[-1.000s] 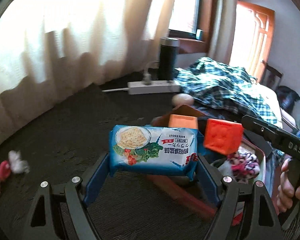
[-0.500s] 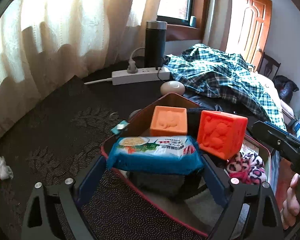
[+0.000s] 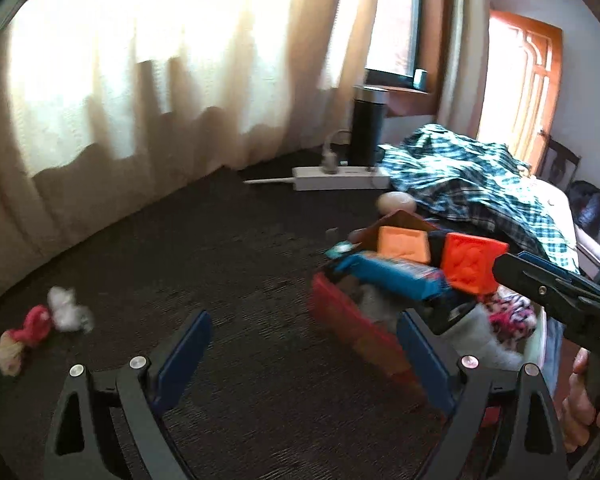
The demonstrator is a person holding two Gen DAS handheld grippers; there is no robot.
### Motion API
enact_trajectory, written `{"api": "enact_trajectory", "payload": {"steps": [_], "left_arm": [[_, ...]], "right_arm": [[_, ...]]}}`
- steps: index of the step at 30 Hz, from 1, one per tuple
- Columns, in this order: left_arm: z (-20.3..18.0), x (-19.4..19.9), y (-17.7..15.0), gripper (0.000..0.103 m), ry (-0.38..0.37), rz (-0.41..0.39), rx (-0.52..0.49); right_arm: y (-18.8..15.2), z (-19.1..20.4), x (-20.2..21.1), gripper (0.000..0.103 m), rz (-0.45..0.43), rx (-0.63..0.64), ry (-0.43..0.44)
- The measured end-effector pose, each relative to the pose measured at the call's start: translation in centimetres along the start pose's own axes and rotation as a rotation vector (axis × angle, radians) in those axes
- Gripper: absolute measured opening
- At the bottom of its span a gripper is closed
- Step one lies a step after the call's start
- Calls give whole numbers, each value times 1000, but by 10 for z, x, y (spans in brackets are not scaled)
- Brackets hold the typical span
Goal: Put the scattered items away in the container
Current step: 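Bring both tools back to the sock and white bag on the mat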
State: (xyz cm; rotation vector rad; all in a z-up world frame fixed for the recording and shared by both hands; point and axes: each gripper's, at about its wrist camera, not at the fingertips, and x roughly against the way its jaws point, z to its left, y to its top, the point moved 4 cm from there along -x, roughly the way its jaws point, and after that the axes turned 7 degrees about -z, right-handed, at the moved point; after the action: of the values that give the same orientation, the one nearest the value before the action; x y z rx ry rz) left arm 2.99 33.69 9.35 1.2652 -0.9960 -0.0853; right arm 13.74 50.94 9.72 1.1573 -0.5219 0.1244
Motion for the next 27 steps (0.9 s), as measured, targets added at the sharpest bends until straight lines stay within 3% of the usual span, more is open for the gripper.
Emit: {"api": "enact_trajectory", "payload": {"steps": [5,13,22,27], "left_arm": [[51,19,-14,95,96,-4,50],[170,63,-50,95,285,-11,210],[313,112,-100,95,554,-3,400],[372,118,-118,95,627,8,500]], "right_arm": [[-8,52,-9,78,26,63,72],[-34,139,-40,79,120,165,180],[-70,204,-75,79,229,248,226],[-87,227,-90,79,273,278,233]]}}
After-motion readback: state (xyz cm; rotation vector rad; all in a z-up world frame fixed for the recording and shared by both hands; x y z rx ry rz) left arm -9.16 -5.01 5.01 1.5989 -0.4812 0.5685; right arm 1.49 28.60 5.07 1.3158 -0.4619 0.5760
